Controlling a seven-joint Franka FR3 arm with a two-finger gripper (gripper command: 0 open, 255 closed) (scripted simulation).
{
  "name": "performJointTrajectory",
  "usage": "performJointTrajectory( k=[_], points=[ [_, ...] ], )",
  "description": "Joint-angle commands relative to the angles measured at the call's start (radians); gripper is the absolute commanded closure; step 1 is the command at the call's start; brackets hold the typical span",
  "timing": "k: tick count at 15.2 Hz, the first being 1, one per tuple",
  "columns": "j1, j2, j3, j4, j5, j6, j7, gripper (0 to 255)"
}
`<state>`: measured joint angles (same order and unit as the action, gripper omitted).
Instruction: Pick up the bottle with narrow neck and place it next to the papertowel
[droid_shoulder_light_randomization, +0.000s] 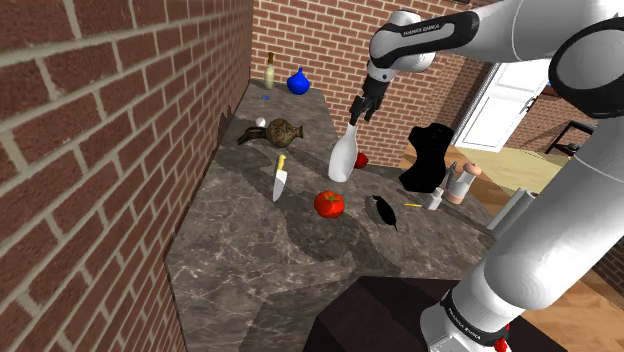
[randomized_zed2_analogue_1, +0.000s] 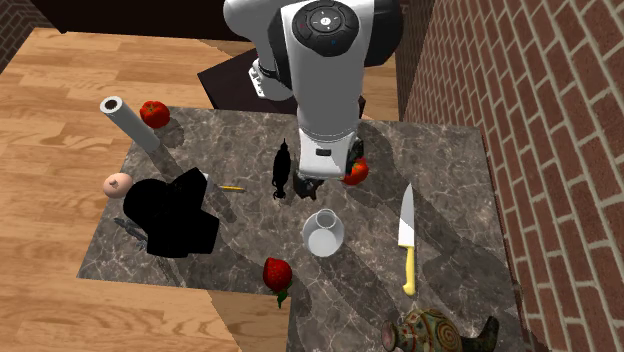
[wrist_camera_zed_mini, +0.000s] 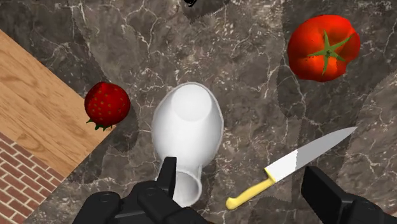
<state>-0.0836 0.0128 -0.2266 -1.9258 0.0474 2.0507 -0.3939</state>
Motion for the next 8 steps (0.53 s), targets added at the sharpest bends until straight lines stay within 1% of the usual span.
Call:
performJointTrajectory(
  k=[1,4,5,8],
  points=[
    [-0.012,0.072,-0.011,0.058,0.027,0.01,-0.037,0],
    [-0.038,0.19,-0.021,0.171,0.071,0.008,-0.089,0],
    [-0.043,0.211,-0.021,0.193,0.078,0.006,-0.097,0],
    [-0.044,0.226,-0.018,0.173,0.083,0.041,-0.1,0]
  ],
)
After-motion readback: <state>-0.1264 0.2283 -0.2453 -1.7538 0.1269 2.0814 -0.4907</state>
